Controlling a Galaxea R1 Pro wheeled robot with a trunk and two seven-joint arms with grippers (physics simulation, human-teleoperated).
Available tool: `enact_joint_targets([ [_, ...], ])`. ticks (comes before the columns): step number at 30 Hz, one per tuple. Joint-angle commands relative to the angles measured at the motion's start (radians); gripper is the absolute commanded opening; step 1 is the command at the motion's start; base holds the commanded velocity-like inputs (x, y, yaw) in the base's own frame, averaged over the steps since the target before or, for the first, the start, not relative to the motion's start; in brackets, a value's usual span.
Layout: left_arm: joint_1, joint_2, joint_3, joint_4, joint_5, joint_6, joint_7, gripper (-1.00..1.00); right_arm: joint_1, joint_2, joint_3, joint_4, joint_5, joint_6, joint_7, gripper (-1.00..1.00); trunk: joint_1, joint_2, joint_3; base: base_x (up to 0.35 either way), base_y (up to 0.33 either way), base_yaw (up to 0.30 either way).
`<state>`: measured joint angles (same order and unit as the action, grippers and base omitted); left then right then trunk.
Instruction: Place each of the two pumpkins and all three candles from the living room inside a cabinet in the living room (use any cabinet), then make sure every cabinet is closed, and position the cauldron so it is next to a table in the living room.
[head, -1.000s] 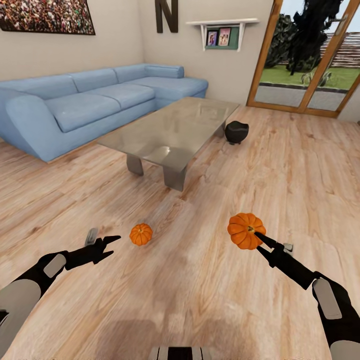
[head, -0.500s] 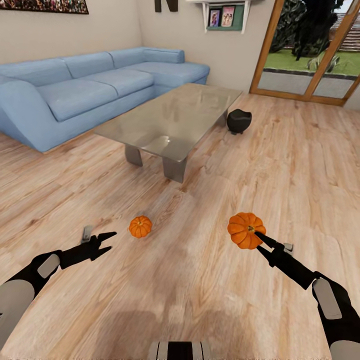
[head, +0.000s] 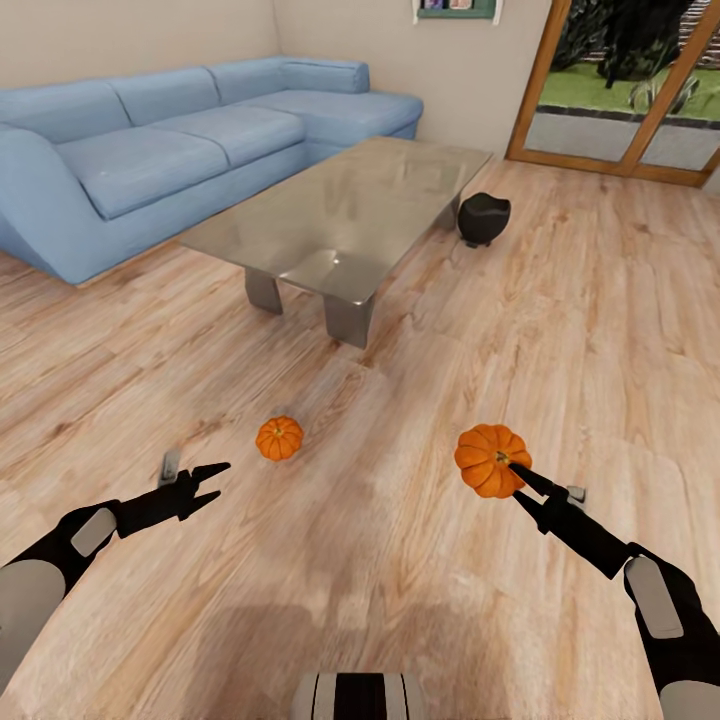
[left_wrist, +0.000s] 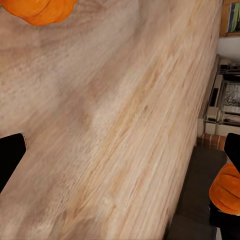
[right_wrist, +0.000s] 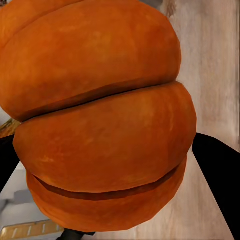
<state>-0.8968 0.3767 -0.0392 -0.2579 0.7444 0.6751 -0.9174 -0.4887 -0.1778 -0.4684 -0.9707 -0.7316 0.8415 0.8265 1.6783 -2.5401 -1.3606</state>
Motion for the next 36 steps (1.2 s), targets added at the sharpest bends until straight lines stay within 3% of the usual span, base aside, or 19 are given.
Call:
enact_joint_targets([
  [1,-0.001,0.001,-0.004,0.0,0.007,0.006,-0.001,1.0,-0.001,0.0,-0.001,0.0,-0.004,0.007,0.002,-1.0,0.0,-0.001,-0.005,0.0,0.0,0.0],
  [36,-0.001,0.004,-0.006,-0.003,0.006,0.005,-0.031,1.0,-0.001,0.0,0.004,-0.007,-0.003,0.007,0.013,-1.0,0.016,-0.009,-0.14,0.0,0.0,0.0],
])
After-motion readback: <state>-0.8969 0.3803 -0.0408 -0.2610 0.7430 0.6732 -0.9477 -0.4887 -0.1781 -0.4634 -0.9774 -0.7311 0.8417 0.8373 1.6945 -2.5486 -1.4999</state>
